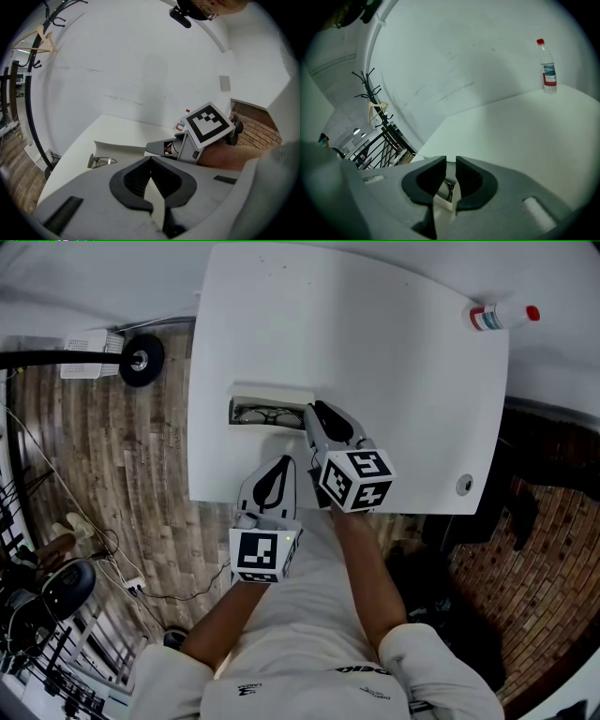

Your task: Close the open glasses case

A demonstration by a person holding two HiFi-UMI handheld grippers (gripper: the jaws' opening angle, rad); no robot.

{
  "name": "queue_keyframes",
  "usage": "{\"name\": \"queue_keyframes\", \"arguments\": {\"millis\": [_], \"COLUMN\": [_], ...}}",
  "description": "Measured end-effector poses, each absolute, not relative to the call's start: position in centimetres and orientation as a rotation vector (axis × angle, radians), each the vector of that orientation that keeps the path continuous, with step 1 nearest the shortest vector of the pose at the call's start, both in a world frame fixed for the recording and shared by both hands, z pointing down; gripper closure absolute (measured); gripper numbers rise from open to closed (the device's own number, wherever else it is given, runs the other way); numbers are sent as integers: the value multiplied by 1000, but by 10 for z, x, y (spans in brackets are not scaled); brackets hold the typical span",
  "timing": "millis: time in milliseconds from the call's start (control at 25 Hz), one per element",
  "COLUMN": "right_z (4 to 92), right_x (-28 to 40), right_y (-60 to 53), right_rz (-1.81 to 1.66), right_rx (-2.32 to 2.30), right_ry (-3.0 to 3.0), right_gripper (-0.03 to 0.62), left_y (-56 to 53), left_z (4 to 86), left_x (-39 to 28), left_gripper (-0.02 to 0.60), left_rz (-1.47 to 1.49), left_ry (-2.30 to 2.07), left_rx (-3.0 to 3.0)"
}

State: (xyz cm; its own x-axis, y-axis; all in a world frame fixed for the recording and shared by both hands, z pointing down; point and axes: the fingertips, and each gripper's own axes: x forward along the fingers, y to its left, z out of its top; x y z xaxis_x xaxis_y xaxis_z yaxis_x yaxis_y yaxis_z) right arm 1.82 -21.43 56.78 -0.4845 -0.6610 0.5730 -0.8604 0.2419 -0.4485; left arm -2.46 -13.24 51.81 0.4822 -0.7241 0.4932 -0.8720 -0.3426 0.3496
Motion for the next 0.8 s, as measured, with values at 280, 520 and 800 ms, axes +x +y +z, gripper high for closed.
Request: {"name": "queue_keyframes", "arguments": {"millis": [280, 520, 800], "right_z": [569, 568, 569], "right_x": [18, 17, 16], "right_y": [-214, -212, -209], "right_rz": [1064, 1058, 1060], "right_rx": [1412, 1393, 1389], "right_ry": [-2247, -2249, -2250], "right_gripper": [544, 545, 545], "left_y": [-133, -130, -129], "left_z": [521, 518, 522], "left_x": [-32, -31, -35], "left_gripper": [583, 583, 583], "left_rz": [357, 348, 366], "left_ry": [-1337, -1338, -1361], "left_rx": [2144, 2148, 2150]}}
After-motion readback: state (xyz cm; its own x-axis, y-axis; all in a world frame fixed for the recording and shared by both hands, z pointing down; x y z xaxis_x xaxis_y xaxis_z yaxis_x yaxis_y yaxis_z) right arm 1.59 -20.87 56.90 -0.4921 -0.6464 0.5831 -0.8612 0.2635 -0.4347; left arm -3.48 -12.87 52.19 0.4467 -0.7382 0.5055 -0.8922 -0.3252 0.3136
